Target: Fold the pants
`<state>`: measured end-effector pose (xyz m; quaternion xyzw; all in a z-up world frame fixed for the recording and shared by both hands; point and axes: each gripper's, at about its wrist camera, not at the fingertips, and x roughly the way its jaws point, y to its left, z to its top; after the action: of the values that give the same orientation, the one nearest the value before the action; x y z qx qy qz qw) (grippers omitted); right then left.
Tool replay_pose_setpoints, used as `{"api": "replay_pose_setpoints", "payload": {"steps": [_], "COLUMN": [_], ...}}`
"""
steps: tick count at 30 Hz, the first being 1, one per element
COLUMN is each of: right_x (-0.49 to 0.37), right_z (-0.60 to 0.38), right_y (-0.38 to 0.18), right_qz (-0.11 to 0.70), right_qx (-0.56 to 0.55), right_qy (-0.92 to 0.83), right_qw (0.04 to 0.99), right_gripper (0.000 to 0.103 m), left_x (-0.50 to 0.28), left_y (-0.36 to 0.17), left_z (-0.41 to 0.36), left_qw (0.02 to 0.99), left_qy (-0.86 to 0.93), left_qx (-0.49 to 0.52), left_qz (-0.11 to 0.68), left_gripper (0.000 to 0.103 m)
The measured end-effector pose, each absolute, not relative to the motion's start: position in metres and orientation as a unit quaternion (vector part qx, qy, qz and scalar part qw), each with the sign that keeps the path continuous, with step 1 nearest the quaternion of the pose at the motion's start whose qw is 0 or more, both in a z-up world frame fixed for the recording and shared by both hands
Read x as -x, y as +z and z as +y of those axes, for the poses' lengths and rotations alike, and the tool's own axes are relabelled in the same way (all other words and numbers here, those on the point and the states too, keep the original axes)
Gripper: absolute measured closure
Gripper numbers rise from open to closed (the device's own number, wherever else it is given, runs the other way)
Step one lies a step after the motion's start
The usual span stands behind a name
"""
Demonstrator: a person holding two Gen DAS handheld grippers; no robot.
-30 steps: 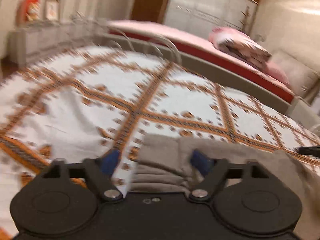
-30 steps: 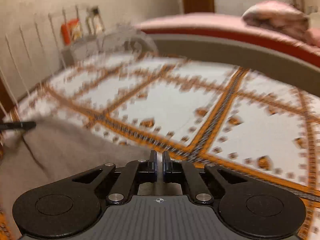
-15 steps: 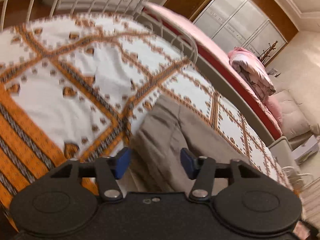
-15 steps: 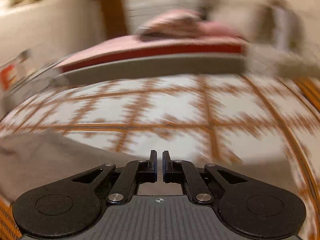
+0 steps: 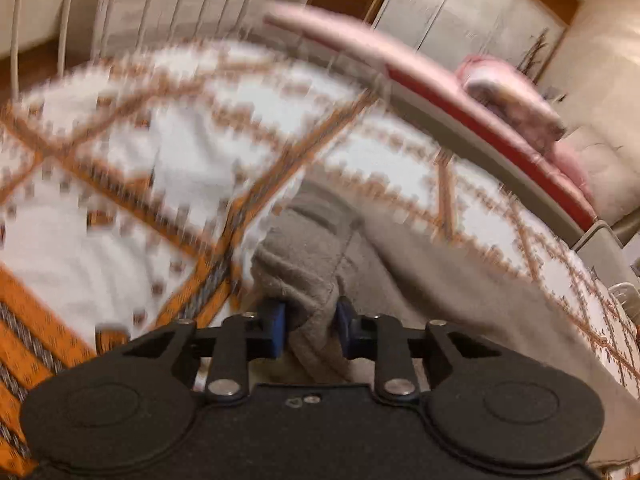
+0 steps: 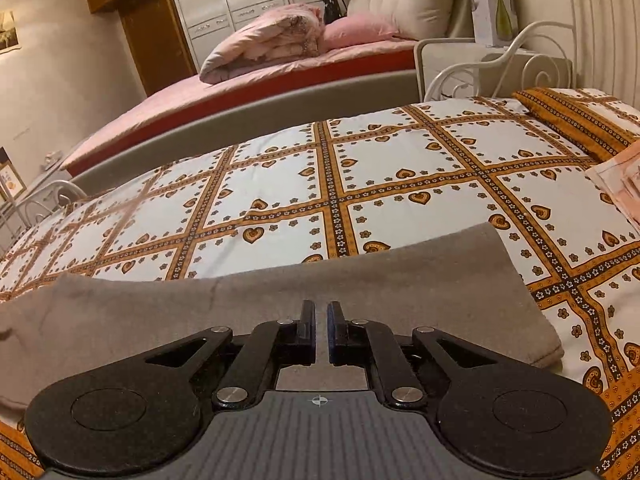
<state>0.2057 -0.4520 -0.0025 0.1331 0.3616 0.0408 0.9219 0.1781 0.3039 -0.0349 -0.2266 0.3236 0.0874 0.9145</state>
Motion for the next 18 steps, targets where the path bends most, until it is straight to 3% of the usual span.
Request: {"api": "replay_pose_setpoints", "payload": {"steps": [3,4,6,7,9,12,15,17,18], "right_x": [-0.206,-0.207,-0.208,-0.209,-0.208,-0.202,-0.199,-0.195,-0.193], "right_z": [-0.454,-0.454,-0.455,-0.456,-0.46,-0.467,-0.483,-0.497,-0.499], "right_y": [-0.002,-0.003,-0.004,-0.004,-0.003,0.002,0.002,0.001,0.0], "right_qz": [0.358,0.359,0.363,0.364,0.36,0.345,0.341,0.339,0.339], "right_qx": [-0.135,-0.135,-0.137,-0.141,-0.148,-0.158,-0.18,-0.208,-0.216], "right_qy": [0.041,0.041,0.039,0.04,0.036,0.031,0.005,-0.004,0.0], "right_qw": [0.923,0.923,0.921,0.92,0.92,0.925,0.923,0.917,0.916], "right_gripper": [0.094,0.094,0.086,0.083,0.066,0.06,0.06,0.06,0.06], "left_x": [-0.162,-0.164,-0.184,-0.185,-0.18,-0.172,-0.154,-0.143,-0.14], "left_y": [-0.011,-0.014,-0.044,-0.055,-0.047,-0.045,-0.028,-0.011,-0.002], "left_z": [0.298,0.295,0.294,0.295,0.299,0.302,0.307,0.305,0.299], "left_qw": [0.944,0.945,0.913,0.907,0.912,0.909,0.911,0.921,0.928], "left_qy": [0.088,0.096,0.112,0.105,0.107,0.108,0.15,0.183,0.185], "left_qx": [0.205,0.185,0.148,0.146,0.163,0.186,0.213,0.212,0.206], "left_qz": [0.242,0.251,0.364,0.381,0.361,0.357,0.321,0.272,0.25], "left_gripper": [0.092,0.092,0.091,0.089,0.087,0.078,0.058,0.054,0.044]}}
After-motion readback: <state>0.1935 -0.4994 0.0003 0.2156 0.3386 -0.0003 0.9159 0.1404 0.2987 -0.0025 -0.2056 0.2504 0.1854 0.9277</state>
